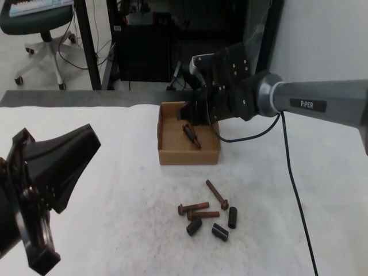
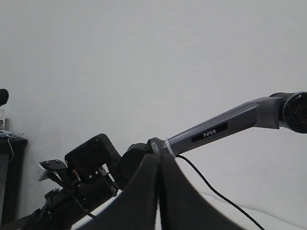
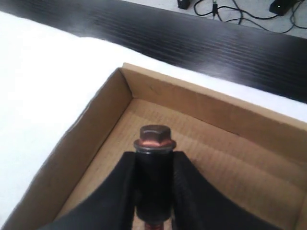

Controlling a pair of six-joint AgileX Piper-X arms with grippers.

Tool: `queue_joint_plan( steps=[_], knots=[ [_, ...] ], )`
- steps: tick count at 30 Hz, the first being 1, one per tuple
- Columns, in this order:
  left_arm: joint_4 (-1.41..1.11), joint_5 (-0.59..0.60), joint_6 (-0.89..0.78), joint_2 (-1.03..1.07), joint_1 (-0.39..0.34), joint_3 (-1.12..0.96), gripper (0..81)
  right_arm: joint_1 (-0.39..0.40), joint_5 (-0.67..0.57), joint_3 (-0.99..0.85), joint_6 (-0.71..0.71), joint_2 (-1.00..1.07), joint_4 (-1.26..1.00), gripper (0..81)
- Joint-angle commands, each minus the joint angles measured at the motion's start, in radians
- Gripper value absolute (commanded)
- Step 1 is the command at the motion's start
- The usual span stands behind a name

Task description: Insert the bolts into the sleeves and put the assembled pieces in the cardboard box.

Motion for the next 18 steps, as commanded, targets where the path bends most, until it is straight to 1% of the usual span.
queue_joint_plan(
  steps=[1, 2, 4, 10, 12, 14, 16, 18],
  knots=[
    [-0.005, 0.031, -0.004, -0.012, 0.003, -0.002, 0.3, 0.001, -0.08, -0.014, 0.008, -0.006, -0.009, 27.4],
    [-0.005, 0.031, -0.004, -0.012, 0.003, -0.002, 0.3, 0.001, -0.08, -0.014, 0.011, -0.006, -0.009, 33.0],
    [-0.005, 0.031, -0.004, -0.012, 0.003, -0.002, 0.3, 0.001, -0.08, -0.014, 0.025, -0.006, -0.009, 38.3],
    [-0.005, 0.031, -0.004, -0.012, 0.003, -0.002, 0.3, 0.001, -0.08, -0.014, 0.025, -0.014, 0.002, 38.3],
    [-0.005, 0.031, -0.004, -0.012, 0.003, -0.002, 0.3, 0.001, -0.103, -0.014, 0.012, -0.031, 0.041, 38.3],
    [-0.005, 0.031, -0.004, -0.012, 0.003, -0.002, 0.3, 0.001, -0.152, -0.014, -0.034, -0.058, 0.096, 38.3],
    [-0.005, 0.031, -0.004, -0.012, 0.003, -0.002, 0.3, 0.001, -0.198, -0.014, -0.109, -0.095, 0.181, 38.3],
    [-0.005, 0.031, -0.004, -0.012, 0.003, -0.002, 0.3, 0.003, -0.237, -0.014, -0.246, -0.132, 0.283, 38.3]
  ],
)
